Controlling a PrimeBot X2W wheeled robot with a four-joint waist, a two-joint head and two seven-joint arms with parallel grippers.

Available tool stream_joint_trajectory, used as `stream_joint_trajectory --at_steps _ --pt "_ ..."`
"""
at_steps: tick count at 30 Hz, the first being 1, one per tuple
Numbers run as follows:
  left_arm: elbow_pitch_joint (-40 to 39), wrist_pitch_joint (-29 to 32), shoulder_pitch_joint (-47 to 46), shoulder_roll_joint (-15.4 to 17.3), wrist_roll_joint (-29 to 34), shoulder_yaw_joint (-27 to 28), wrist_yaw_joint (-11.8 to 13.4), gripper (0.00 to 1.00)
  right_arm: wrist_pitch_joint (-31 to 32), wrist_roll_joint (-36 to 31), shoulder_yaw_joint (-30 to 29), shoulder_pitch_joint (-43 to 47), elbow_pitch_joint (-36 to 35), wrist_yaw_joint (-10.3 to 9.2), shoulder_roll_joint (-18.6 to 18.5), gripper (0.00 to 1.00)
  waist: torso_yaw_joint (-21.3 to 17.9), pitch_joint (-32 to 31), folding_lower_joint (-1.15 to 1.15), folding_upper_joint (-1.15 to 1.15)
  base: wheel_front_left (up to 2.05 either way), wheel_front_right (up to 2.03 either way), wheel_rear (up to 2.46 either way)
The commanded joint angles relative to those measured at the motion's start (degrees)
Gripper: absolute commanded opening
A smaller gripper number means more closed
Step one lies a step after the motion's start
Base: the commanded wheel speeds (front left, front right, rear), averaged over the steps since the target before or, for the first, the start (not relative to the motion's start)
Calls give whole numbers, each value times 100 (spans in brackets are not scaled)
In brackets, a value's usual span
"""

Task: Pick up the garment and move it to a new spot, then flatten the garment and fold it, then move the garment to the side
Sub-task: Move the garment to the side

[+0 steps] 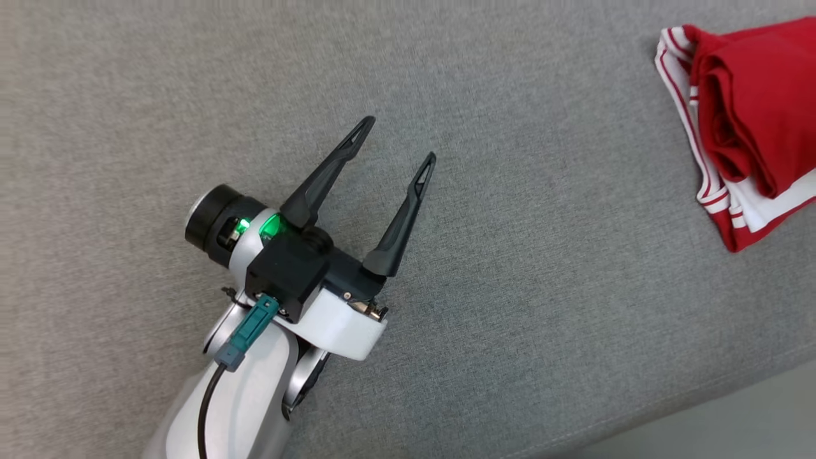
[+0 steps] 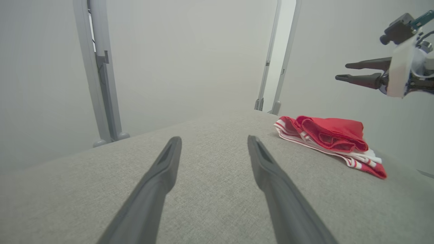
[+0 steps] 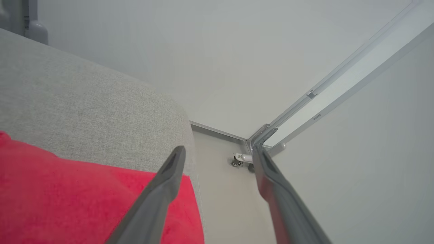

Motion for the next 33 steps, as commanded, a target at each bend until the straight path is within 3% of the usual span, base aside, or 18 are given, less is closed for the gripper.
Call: stream_joint_trajectory --at_steps 1,13,21,33 --pt "77 -80 104 -11 -81 33 52 100 -11 -24 65 109 -155 -6 31 100 91 -329 0 0 0 0 0" --pt "523 -354 723 -140 -525 406 358 100 -8 458 417 908 -1709 -6 509 100 581 -1644 0 0 0 0 0" --pt "406 -360 1332 -192 -684 950 497 100 -9 906 94 2085 -3104 -5 1422 100 962 -2308 0 0 0 0 0" --pt "600 -361 1986 -300 -720 1336 534 100 -8 615 -330 3610 -4070 -5 2687 100 1344 -2791 0 0 0 0 0"
